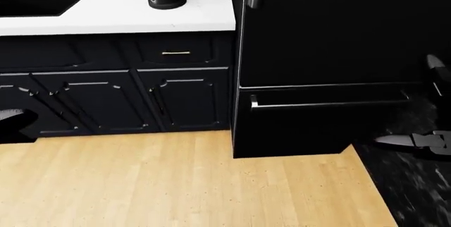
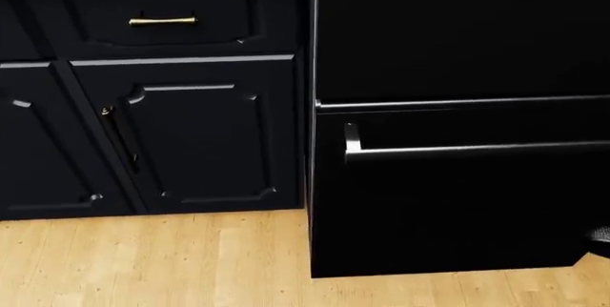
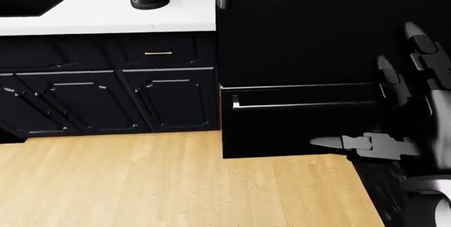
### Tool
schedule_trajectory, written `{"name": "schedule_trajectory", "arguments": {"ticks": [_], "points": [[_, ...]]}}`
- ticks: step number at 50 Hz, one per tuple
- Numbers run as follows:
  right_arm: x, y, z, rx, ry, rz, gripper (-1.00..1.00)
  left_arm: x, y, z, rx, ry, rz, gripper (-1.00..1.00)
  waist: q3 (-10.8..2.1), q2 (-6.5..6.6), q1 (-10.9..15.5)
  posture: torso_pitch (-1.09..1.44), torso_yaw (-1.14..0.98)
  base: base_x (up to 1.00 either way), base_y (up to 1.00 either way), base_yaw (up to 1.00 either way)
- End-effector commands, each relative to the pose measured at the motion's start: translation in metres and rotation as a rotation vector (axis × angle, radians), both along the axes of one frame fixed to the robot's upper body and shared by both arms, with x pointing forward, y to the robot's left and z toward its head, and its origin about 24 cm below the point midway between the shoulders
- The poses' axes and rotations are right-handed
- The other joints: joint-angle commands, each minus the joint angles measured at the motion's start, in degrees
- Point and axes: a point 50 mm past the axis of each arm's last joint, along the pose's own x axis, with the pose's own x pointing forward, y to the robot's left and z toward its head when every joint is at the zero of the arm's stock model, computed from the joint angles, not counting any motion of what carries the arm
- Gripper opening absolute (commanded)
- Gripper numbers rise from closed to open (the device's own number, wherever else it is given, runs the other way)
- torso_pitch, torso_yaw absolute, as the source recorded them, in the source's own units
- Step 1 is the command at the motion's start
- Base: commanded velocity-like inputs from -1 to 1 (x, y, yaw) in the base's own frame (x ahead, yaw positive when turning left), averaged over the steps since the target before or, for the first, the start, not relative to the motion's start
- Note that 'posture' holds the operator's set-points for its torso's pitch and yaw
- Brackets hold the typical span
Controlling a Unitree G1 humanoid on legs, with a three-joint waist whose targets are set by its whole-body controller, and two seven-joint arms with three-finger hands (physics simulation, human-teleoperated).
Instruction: Close the lid of the electric kettle.
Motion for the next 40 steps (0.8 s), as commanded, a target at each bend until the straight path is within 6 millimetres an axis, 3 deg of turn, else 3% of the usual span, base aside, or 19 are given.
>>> {"name": "schedule_trajectory", "arguments": {"ticks": [1, 22, 23, 26, 28, 30, 33, 34, 35, 40], "points": [[-0.004, 0.000, 0.009, -0.027, -0.069, -0.013, 0.96, -0.004, -0.004, 0.010, 0.050, -0.057, 0.002, 1.00, -0.94, 0.15, -0.09, 0.00, 0.00, 0.00, 0.00, 0.00], [0.000, 0.001, 0.000, -0.072, -0.041, -0.029, 0.97, 0.002, -0.008, 0.004, 0.057, -0.038, -0.017, 1.00, -1.25, 0.27, -0.24, 0.00, 0.00, 0.00, 0.00, 0.00], [0.000, 0.001, -0.001, -0.070, -0.041, -0.030, 0.97, 0.002, -0.008, 0.004, 0.056, -0.038, -0.018, 1.00, -2.33, 0.75, -0.27, 0.00, 0.00, 0.00, 0.20, 0.00], [0.001, 0.000, -0.002, -0.067, -0.041, -0.028, 0.97, 0.002, -0.008, 0.003, 0.056, -0.038, -0.020, 1.00, -1.68, -0.27, -0.36, 0.00, 0.00, 0.00, 0.20, 0.00], [0.001, 0.000, -0.001, -0.065, -0.042, -0.028, 0.96, 0.002, -0.008, 0.003, 0.060, -0.034, -0.020, 1.00, -1.95, -0.39, -0.59, 0.00, 0.00, 0.00, 0.21, 0.00], [0.001, 0.000, -0.001, -0.063, -0.043, -0.026, 0.96, 0.003, -0.009, 0.003, 0.061, -0.034, -0.023, 1.00, -2.00, 0.99, -0.69, 0.00, 0.00, 0.00, 0.20, 0.00], [0.001, 0.001, -0.001, -0.062, -0.042, -0.025, 0.96, 0.003, -0.009, 0.003, 0.064, -0.032, -0.025, 1.00, -1.54, 4.85, -0.66, 0.00, 0.00, 0.00, 0.20, 0.00], [0.001, 0.001, -0.001, -0.065, -0.040, -0.026, 0.97, 0.003, -0.009, 0.003, 0.064, -0.032, -0.025, 1.00, -1.66, 2.93, -0.12, 0.00, 0.00, 0.00, 0.20, 0.00], [0.001, 0.001, -0.001, -0.065, -0.040, -0.027, 0.96, 0.003, -0.009, 0.002, 0.065, -0.030, -0.026, 1.00, -1.51, 3.83, -0.47, 0.00, 0.00, 0.00, 0.21, 0.00], [0.001, 0.000, -0.003, -0.065, -0.038, -0.030, 0.96, 0.003, -0.010, 0.002, 0.065, -0.025, -0.029, 1.00, -1.49, 1.70, -0.29, 0.00, 0.00, 0.00, 0.21, 0.00]]}}
